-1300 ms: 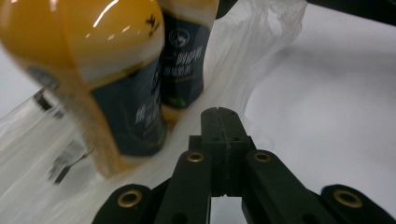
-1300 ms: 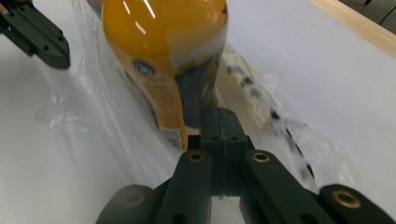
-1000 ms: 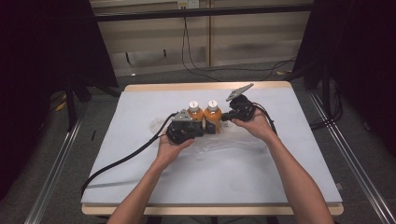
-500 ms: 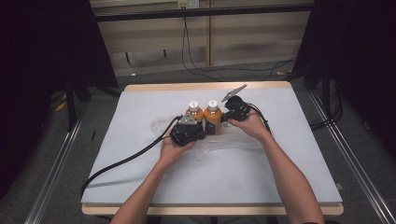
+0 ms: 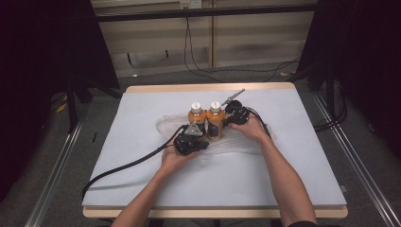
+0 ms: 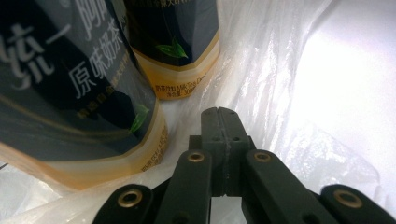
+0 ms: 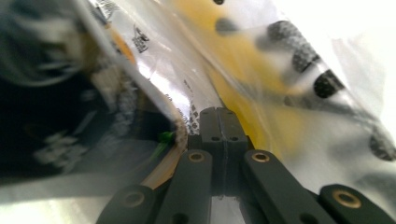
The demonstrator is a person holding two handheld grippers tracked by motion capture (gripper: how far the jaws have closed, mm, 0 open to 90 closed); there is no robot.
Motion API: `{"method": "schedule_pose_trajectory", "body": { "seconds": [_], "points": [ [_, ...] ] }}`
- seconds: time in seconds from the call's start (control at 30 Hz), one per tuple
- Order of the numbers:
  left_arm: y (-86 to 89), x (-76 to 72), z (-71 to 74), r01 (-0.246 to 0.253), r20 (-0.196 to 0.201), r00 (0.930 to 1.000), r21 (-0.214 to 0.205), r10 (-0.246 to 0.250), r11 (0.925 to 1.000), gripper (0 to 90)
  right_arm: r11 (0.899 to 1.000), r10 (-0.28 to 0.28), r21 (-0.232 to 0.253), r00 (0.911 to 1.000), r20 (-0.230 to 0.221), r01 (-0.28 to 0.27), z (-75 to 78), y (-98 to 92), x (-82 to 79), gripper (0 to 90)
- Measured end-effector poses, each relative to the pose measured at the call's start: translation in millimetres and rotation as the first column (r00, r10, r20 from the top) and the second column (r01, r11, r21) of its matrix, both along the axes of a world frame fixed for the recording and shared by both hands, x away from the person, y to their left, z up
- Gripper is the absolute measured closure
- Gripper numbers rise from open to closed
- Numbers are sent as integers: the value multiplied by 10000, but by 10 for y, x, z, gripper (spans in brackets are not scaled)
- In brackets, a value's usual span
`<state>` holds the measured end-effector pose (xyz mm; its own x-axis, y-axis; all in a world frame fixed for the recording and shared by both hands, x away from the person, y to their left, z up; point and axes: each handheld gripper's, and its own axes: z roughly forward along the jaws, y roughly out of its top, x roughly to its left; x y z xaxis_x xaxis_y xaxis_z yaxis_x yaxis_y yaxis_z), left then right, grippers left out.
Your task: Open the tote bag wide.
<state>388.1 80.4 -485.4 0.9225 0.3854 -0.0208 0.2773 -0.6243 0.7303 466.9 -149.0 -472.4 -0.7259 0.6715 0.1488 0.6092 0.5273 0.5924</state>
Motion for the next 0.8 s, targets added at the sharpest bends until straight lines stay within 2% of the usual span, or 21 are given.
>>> {"method": "schedule_pose_trajectory", "body": {
  "seconds": [0.13, 0.17, 0.2, 0.27, 0.3, 0.33, 0.43, 0.47, 0.5, 0.53, 0.6, 0.8],
  "points": [
    [38, 13, 22, 220, -94, 9997, 263, -218, 9994, 900, 9999, -154, 29, 9998, -90, 154, -23, 2, 42, 900],
    [44, 10, 19, 144, -179, 9997, 117, -142, 9998, 900, 9998, -200, -20, 9997, -144, 200, -22, 2, 72, 900],
    [61, 20, 23, 274, -190, 9995, 235, -270, 9993, 900, 9998, -200, -20, 9997, -144, 200, -22, 2, 72, 900],
    [79, 16, 13, 231, -397, 9989, 25, -230, 9997, 900, 9996, -293, -24, 9993, -232, 292, -18, 16, 94, 900],
    [102, 31, 30, 509, -434, 9978, 285, -496, 9983, 900, 9996, -257, -68, 9995, -190, 256, -18, 19, 114, 900],
    [103, 16, 16, 469, -512, 9976, 1, -469, 9989, 900, 9996, -289, -45, 9994, -206, 288, -20, 26, 130, 900],
    [126, -27, 17, 599, -670, 9959, -62, -602, 9982, 900, 9993, -359, 58, 9989, -311, 361, -24, 44, 171, 900],
    [133, -41, 20, 664, -647, 9957, 12, -662, 9978, 900, 9992, -384, 62, 9987, -331, 386, -25, 49, 181, 900],
    [130, -55, 10, 719, -690, 9950, -152, -728, 9973, 900, 9990, -444, 62, 9983, -385, 446, -22, 60, 191, 900],
    [137, -63, 25, 855, -691, 9940, 98, -846, 9963, 900, 9987, -506, 38, 9980, -384, 507, -21, 72, 198, 900],
    [122, -104, 23, 914, -729, 9932, -8, -913, 9958, 900, 9986, -527, -15, 9980, -348, 527, -22, 88, 220, 900],
    [119, -201, 49, 1213, -649, 9907, 271, -1193, 9922, 900, 9978, -617, -253, 9974, -368, 608, -5, 179, 276, 900]
  ]
}}
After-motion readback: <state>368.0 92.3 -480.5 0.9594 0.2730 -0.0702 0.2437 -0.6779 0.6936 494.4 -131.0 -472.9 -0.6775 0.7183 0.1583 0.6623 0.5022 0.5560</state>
